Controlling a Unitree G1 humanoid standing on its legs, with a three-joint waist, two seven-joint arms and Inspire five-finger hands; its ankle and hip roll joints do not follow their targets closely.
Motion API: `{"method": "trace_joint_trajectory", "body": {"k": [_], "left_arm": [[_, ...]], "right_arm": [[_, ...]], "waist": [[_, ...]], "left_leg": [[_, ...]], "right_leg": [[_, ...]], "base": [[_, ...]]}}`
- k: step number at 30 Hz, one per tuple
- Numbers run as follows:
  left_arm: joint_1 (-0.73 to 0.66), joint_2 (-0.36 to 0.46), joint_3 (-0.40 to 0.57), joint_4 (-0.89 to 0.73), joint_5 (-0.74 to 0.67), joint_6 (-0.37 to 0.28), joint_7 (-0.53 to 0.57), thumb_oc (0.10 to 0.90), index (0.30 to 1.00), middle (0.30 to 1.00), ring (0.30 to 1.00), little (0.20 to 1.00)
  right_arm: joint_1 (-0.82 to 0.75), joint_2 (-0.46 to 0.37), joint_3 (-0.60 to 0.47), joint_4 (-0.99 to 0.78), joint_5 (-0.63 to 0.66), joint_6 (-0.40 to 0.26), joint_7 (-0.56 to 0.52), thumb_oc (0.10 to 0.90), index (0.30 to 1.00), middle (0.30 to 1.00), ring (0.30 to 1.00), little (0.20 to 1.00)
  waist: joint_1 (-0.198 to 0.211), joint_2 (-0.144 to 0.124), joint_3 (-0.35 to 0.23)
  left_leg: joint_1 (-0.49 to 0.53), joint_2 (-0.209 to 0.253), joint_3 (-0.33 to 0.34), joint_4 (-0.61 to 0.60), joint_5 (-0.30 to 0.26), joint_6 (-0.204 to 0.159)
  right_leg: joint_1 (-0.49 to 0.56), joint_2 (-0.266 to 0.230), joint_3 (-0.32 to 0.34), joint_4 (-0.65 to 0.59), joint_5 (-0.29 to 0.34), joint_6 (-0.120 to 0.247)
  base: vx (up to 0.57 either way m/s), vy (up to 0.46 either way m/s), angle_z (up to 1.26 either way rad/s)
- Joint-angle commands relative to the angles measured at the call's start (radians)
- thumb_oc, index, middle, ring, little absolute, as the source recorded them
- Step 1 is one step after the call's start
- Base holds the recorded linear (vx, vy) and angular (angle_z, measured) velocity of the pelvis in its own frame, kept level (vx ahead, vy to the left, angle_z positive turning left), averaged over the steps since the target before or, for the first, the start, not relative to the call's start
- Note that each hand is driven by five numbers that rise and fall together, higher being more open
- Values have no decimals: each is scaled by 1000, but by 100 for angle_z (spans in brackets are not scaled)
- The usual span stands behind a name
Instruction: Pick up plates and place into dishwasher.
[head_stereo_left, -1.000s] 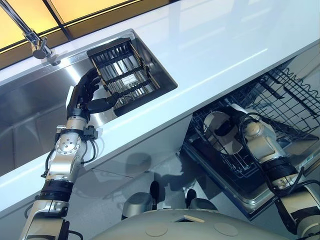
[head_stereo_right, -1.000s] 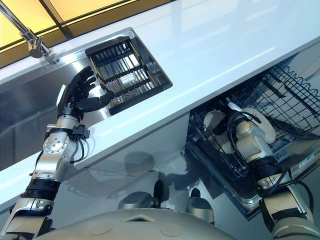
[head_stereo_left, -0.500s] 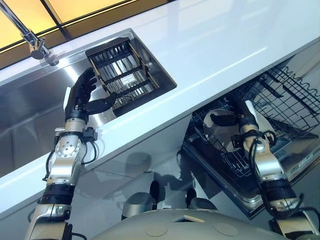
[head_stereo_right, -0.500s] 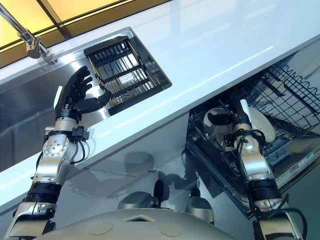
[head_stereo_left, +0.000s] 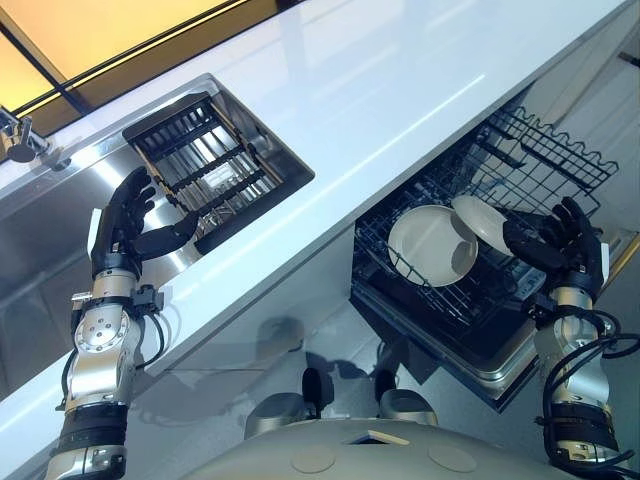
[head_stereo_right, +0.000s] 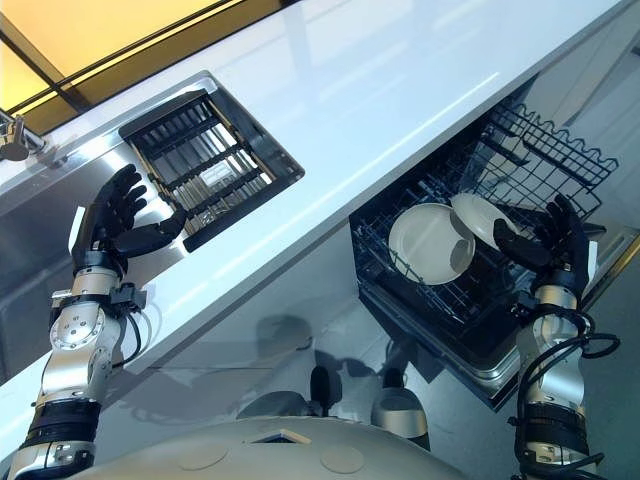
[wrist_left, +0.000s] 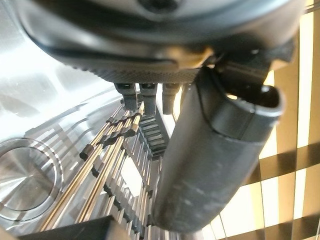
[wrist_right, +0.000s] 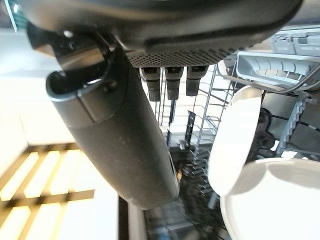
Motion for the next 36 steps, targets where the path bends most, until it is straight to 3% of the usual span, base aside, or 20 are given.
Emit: {"method": "trace_joint_trajectory", "body": {"k": [1,6,11,21,25,27,30,36], "left_arm": [[-48,42,5,71,-57,-84,2,800,900,900,900,900],[-80,57,-14,95,-111,-74,23,800,900,900,900,900],[-110,51,-30,105,-154,-73,55,800,900,900,900,900],[-221,68,-82,77,-333,-122,139,800,900,900,900,900],[-274,73,-117,58,-342,-143,176,800,900,900,900,900],[-294,76,-124,44,-354,-146,187,800,900,900,900,900],[-319,84,-129,30,-363,-149,191,800,900,900,900,900],[-332,89,-126,18,-364,-144,184,800,900,900,900,900]], "right_arm": [[-86,-36,-65,-22,93,-161,-32,800,900,900,900,900],[-110,-57,-59,74,197,-127,11,800,900,900,900,900],[-136,-115,-38,169,175,-130,38,800,900,900,900,900],[-301,-254,12,307,162,-121,2,800,900,900,900,900],[-398,-285,39,323,165,-76,-25,800,900,900,900,900],[-437,-294,56,337,231,-52,20,800,900,900,900,900],[-484,-281,77,351,431,16,179,800,900,900,900,900],[-516,-237,90,340,668,45,322,800,900,900,900,900]], "waist": [[6,10,-58],[0,33,-49],[-1,58,-29],[17,116,95],[24,139,151],[28,146,174],[35,148,208],[47,131,232]], "left_leg": [[-24,-34,14,85,-136,24],[-29,-43,19,115,-147,25],[-50,-50,19,170,-158,25],[-249,-63,4,344,-163,20],[-331,-73,0,391,-161,16],[-364,-80,-4,408,-159,15],[-411,-90,-12,435,-156,18],[-452,-96,-19,470,-160,20]], "right_leg": [[-125,39,-28,211,-137,11],[-135,31,-22,244,-152,4],[-162,15,-15,318,-179,-6],[-375,-7,-31,565,-248,-71],[-469,-13,-42,652,-269,-91],[-506,-15,-44,686,-278,-98],[-564,-18,-50,743,-290,-109],[-606,-22,-51,803,-310,-115]], "base": [[61,-23,-14],[96,-5,-9],[124,-6,-1],[-59,-33,2],[-161,5,3],[-139,13,5],[-110,10,0],[-18,-9,-4]]}}
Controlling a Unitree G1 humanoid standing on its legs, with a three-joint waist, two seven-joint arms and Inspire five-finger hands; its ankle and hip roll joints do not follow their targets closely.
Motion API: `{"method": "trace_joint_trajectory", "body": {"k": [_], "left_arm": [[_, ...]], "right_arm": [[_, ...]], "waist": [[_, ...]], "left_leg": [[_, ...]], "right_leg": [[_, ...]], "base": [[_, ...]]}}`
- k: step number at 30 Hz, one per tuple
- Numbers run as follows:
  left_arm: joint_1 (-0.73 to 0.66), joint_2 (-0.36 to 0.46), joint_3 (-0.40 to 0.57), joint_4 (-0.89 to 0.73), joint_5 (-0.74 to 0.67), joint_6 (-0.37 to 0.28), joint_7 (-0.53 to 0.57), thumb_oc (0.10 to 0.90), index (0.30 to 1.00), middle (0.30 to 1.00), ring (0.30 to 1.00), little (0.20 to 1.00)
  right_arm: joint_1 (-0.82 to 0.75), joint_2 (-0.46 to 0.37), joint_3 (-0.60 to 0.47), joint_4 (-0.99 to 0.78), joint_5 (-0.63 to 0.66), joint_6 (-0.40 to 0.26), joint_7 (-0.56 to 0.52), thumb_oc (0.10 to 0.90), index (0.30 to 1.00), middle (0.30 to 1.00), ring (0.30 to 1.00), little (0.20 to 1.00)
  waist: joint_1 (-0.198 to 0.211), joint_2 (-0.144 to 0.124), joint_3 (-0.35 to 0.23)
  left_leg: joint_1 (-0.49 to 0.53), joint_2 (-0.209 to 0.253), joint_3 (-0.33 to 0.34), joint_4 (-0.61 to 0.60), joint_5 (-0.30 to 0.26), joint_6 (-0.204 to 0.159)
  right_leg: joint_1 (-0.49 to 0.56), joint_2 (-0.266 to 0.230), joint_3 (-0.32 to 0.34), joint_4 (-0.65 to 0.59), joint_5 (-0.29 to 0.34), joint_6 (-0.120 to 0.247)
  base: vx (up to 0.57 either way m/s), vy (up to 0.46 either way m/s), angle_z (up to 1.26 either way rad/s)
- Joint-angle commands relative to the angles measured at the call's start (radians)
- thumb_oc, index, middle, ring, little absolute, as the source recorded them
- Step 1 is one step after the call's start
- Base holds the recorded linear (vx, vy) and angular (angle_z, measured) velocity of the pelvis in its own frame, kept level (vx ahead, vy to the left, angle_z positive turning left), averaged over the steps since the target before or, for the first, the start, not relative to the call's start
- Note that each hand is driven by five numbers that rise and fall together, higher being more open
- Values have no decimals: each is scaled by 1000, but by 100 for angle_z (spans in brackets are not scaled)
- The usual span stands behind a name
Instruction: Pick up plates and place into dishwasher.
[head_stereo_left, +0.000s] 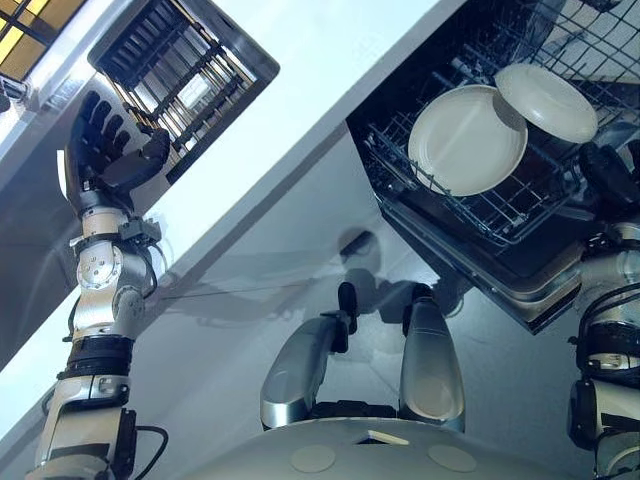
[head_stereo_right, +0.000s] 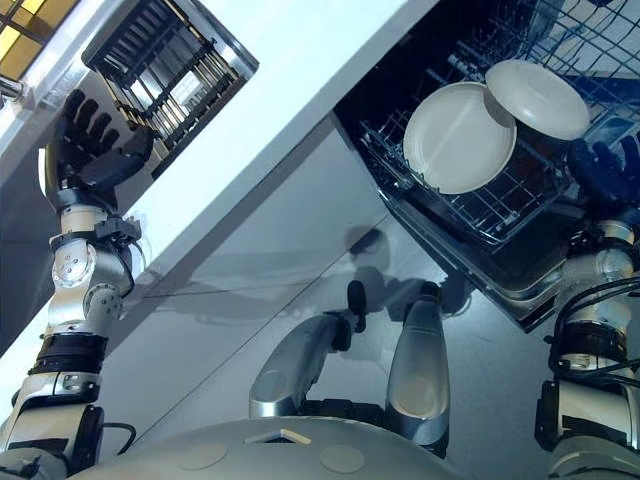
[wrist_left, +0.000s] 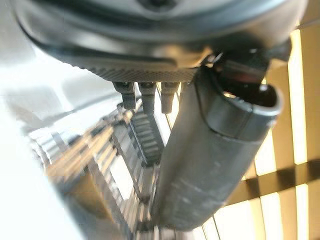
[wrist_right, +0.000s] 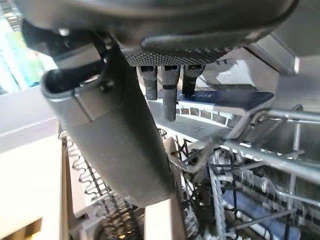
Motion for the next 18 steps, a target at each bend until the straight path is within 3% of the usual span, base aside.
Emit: {"method": "trace_joint_trajectory", "body": {"k": [1,6,8,11,15,18], "left_arm": [[-11,0,-15,-50,-28,-66,11,800,900,900,900,900],[-10,1,-11,-39,-39,-70,4,800,900,900,900,900],[-5,-6,-16,-36,-38,-77,5,800,900,900,900,900],[0,-20,-28,-27,-38,-91,13,800,900,900,900,900],[14,-39,-33,-20,-38,-101,19,800,900,900,900,900],[34,-51,-29,-27,-41,-104,13,800,900,900,900,900]], "right_arm": [[-111,28,82,-46,146,45,161,800,900,900,900,900],[-126,118,111,-142,419,107,236,800,900,900,900,900],[-129,167,133,-205,450,62,218,800,900,900,900,900],[-125,226,160,-299,383,-43,149,800,900,900,900,900],[-109,266,195,-393,315,24,129,800,900,900,900,900],[-97,273,224,-415,319,137,201,800,900,900,900,900]], "waist": [[24,-13,4],[29,-18,4],[29,-18,2],[26,-15,-3],[24,-6,-17],[29,-6,-25]], "left_leg": [[-9,-47,-12,54,-78,52],[-6,-47,-14,48,-71,51],[0,-48,-12,39,-66,51],[15,-44,-6,19,-58,51],[35,-41,4,-5,-45,51],[51,-46,4,-14,-44,53]], "right_leg": [[-22,55,-61,104,-92,-42],[-17,60,-55,96,-86,-38],[-7,60,-52,81,-81,-36],[5,57,-46,52,-66,-31],[28,48,-40,1,-35,-25],[47,37,-43,-24,-25,-20]], "base": [[0,0,0],[3,25,-1],[3,70,-4],[15,92,-4],[27,119,-7],[22,84,-4]]}}
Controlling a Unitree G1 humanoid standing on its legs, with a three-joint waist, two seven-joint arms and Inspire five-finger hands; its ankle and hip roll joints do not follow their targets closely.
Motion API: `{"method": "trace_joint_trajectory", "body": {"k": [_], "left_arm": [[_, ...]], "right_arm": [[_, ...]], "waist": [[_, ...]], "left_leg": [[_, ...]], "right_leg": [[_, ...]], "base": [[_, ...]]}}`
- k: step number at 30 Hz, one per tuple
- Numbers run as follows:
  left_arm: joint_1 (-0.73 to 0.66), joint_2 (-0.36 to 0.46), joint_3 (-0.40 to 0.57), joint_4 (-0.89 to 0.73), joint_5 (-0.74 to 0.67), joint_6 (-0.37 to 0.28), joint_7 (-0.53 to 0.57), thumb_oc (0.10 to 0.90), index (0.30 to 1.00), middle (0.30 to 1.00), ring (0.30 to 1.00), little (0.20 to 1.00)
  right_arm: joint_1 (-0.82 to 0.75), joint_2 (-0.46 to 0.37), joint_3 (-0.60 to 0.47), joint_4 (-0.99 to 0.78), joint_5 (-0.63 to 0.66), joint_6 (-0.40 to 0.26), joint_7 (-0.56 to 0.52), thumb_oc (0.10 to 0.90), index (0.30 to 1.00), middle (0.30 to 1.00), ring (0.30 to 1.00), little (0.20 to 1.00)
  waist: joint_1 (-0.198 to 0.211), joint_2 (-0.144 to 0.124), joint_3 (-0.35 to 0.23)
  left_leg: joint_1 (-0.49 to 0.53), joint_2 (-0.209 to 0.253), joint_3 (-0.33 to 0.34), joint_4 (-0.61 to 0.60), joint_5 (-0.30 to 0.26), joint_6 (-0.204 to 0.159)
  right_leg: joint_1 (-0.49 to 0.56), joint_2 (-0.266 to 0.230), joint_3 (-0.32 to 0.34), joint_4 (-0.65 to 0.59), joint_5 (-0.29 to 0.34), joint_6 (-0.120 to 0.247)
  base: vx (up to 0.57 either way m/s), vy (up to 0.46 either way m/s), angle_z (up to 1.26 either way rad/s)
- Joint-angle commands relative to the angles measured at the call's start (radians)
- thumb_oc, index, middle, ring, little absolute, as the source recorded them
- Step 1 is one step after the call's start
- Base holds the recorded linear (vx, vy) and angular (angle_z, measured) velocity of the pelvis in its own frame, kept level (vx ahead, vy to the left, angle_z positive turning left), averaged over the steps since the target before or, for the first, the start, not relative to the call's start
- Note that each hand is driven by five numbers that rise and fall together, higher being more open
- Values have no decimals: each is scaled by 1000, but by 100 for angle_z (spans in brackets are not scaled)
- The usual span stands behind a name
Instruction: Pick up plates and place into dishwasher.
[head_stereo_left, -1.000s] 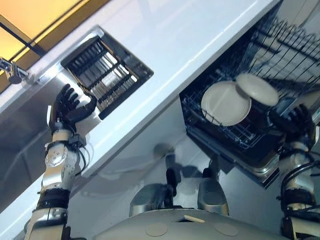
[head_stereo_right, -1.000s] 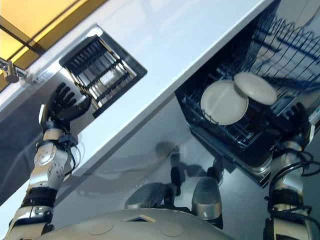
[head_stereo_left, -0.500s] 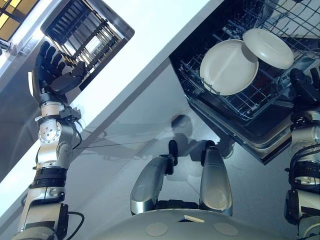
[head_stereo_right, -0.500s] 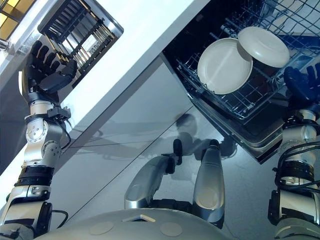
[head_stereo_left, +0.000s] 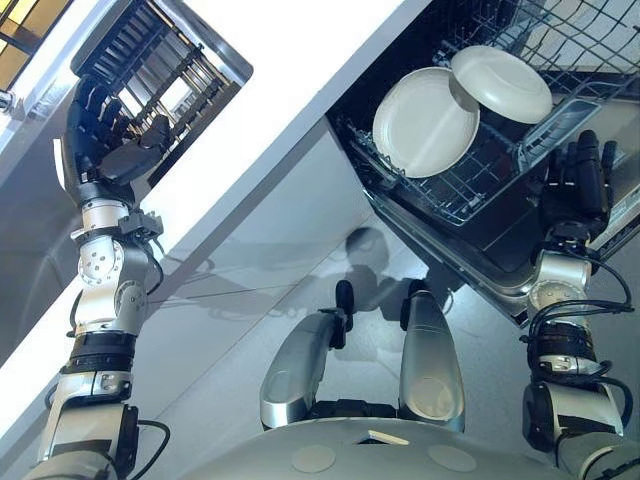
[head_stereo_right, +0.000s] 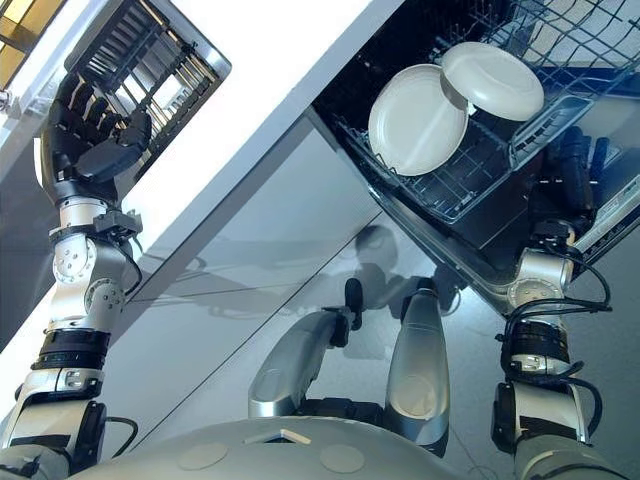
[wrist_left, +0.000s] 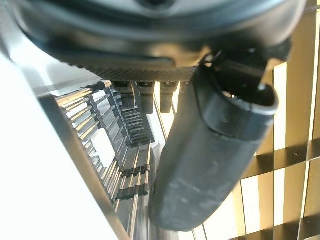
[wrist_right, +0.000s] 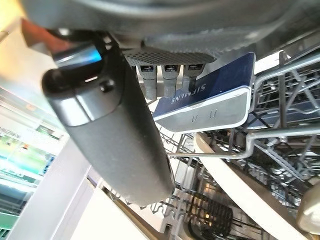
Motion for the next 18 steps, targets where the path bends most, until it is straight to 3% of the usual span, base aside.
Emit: {"method": "trace_joint_trajectory", "body": {"k": [1,3,7,15,18], "left_arm": [[37,-35,-24,-30,-26,-61,10,800,900,900,900,900],[45,-41,-25,-28,-27,-60,3,800,900,900,900,900],[48,-49,-41,-19,-23,-49,-4,800,900,900,900,900],[43,-57,-80,11,-5,-43,-16,800,900,900,900,900],[33,-50,-90,21,-1,-36,-24,800,900,900,900,900]], "right_arm": [[-112,61,197,-254,-67,235,214,800,900,900,900,900],[-107,66,226,-260,-50,326,280,800,900,900,900,900],[-125,79,290,-264,-84,391,369,800,900,900,900,900],[-245,116,455,-344,-262,468,387,800,900,900,900,900],[-284,128,492,-313,-305,464,369,800,900,900,900,900]], "waist": [[31,-9,-26],[38,-11,-35],[51,-20,-47],[95,-40,-87],[115,-51,-95]], "left_leg": [[33,-51,22,-7,-39,69],[37,-53,21,-8,-37,70],[54,-57,17,-1,-46,72],[72,-62,-13,-21,-33,78],[83,-66,-26,-25,-31,81]], "right_leg": [[43,33,-34,-35,-12,-3],[53,29,-36,-51,-1,1],[80,19,-38,-63,1,7],[109,20,-47,-91,20,12],[126,16,-60,-100,27,13]], "base": [[41,72,-5],[47,65,-5],[80,59,0],[54,93,7],[33,43,5]]}}
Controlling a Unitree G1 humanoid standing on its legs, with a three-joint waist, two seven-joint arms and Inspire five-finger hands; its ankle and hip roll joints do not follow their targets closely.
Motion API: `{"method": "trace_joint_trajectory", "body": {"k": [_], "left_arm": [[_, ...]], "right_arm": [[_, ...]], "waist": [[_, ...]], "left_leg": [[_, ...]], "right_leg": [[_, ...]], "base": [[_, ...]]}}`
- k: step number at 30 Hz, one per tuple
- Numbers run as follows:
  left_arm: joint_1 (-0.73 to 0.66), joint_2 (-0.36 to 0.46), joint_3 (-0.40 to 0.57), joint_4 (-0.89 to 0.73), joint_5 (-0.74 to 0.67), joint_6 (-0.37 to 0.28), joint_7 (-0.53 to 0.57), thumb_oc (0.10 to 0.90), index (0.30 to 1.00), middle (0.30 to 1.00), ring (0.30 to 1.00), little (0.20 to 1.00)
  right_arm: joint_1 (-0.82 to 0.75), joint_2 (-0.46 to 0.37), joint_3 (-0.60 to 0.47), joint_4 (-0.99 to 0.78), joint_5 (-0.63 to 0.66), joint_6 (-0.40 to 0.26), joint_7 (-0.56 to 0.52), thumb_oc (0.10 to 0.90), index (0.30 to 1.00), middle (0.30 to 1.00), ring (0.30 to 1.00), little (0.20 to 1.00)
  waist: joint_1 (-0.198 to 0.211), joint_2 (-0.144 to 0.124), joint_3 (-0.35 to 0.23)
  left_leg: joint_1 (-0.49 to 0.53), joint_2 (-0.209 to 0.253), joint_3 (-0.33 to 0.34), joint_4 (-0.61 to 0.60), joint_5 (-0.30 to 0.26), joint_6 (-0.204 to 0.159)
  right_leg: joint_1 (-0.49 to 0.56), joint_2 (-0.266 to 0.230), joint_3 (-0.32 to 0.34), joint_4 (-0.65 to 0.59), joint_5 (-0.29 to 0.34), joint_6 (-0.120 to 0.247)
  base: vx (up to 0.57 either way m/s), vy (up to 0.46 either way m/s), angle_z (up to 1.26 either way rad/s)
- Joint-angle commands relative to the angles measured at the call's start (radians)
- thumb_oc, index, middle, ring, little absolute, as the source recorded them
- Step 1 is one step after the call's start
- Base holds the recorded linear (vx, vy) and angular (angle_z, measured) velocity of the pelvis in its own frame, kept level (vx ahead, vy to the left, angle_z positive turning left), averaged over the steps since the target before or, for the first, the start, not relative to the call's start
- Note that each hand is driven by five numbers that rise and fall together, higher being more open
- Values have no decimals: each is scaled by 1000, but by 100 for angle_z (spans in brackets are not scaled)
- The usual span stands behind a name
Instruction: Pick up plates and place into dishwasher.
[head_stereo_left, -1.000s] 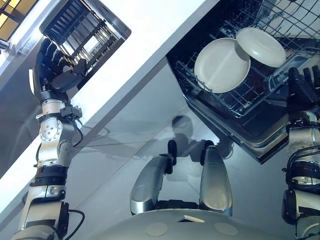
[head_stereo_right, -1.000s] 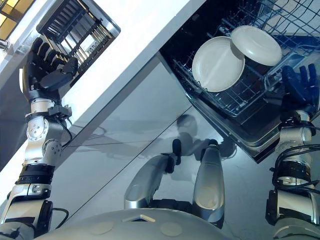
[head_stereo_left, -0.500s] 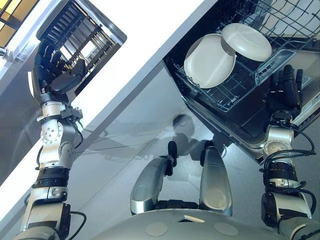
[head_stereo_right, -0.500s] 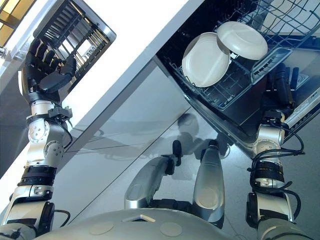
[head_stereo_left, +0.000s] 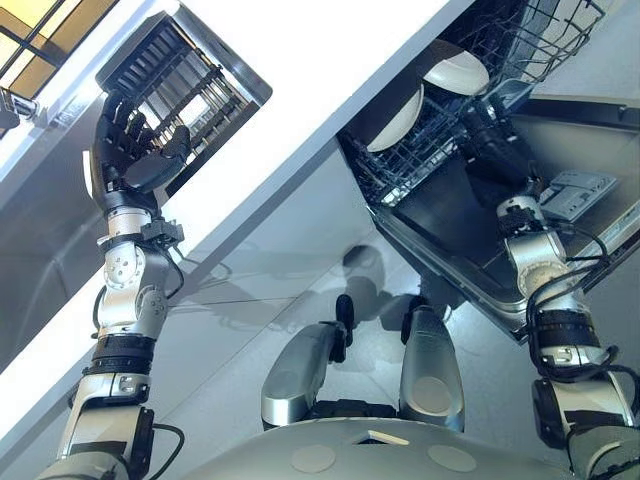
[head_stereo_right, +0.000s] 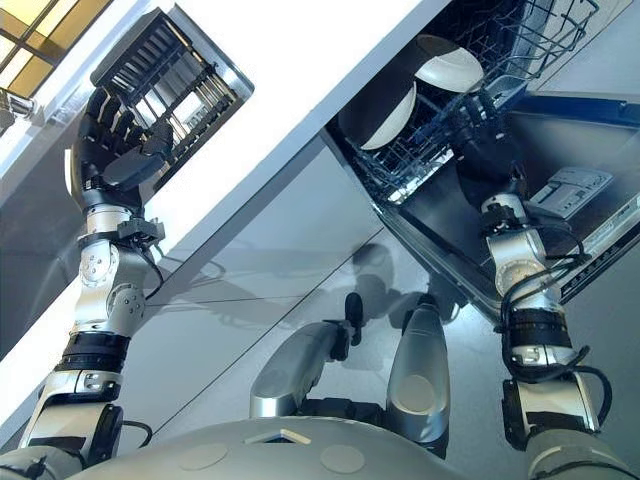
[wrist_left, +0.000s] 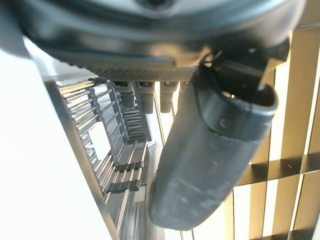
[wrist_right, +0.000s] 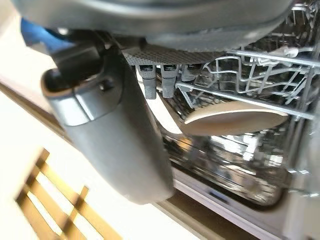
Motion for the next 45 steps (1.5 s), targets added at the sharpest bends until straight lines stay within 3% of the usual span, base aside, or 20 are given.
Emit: {"method": "trace_joint_trajectory", "body": {"k": [1,3,6,11,16,20,22,27,35,45], "left_arm": [[44,23,-52,14,-2,-35,-8,800,900,900,900,900],[43,27,-54,30,-2,-36,-23,800,900,900,900,900],[51,28,-58,47,-2,-40,-43,800,900,900,900,900],[73,14,-57,33,14,-35,-60,800,900,900,900,900],[122,-4,-28,-7,17,-30,-88,800,900,900,900,900],[201,-31,39,-54,38,-34,-114,800,900,900,900,900],[234,-43,73,-68,44,-39,-130,800,900,900,900,900],[263,-56,149,-74,53,-26,-163,800,900,900,900,900],[221,-28,166,-31,41,-24,-183,800,900,900,900,900],[164,16,141,0,26,-9,-177,800,900,900,900,900]], "right_arm": [[-214,197,317,-209,-43,153,190,800,900,900,900,900],[-235,205,332,-179,-50,118,151,800,900,900,900,900],[-245,223,331,-128,-27,9,62,800,900,900,900,900],[-216,243,283,-100,-143,-109,-129,800,900,900,900,900],[-112,197,151,-122,-269,-209,-177,800,900,900,900,900],[66,124,-48,-192,-411,-291,-290,800,900,900,900,900],[140,85,-142,-205,-421,-281,-313,800,900,900,900,900],[250,32,-288,-198,-457,-257,-237,800,900,900,900,900],[303,12,-321,-134,-450,-266,-139,800,900,900,900,900],[283,-17,-301,-74,-422,-239,-180,800,900,900,900,900]], "waist": [[88,-59,-97],[98,-64,-104],[109,-70,-115],[108,-80,-127],[90,-93,-141],[60,-123,-156],[43,-134,-164],[1,-152,-182],[-37,-172,-200],[-46,-187,-214]], "left_leg": [[-8,-78,-10,15,-33,89],[5,-80,-17,7,-31,90],[31,-80,-27,-9,-27,94],[65,-77,-35,-33,-28,101],[98,-70,-26,-52,-41,107],[127,-66,-16,-64,-61,113],[142,-64,-5,-74,-69,111],[187,-60,17,-109,-78,110],[238,-56,37,-167,-81,112],[258,-54,64,-147,-115,121]], "right_leg": [[13,26,7,-61,27,20],[30,25,-1,-72,33,20],[57,26,-8,-89,42,21],[94,32,-8,-130,61,28],[127,40,0,-176,79,42],[161,52,22,-242,101,62],[175,58,30,-285,119,73],[196,75,52,-344,148,95],[217,96,71,-388,164,118],[236,106,78,-395,160,122]], "base": [[46,36,16],[60,38,18],[67,39,13],[45,11,8],[6,-2,6],[5,-73,7],[1,-88,4],[18,-73,-16],[-21,-85,-15],[-13,-60,-14]]}}
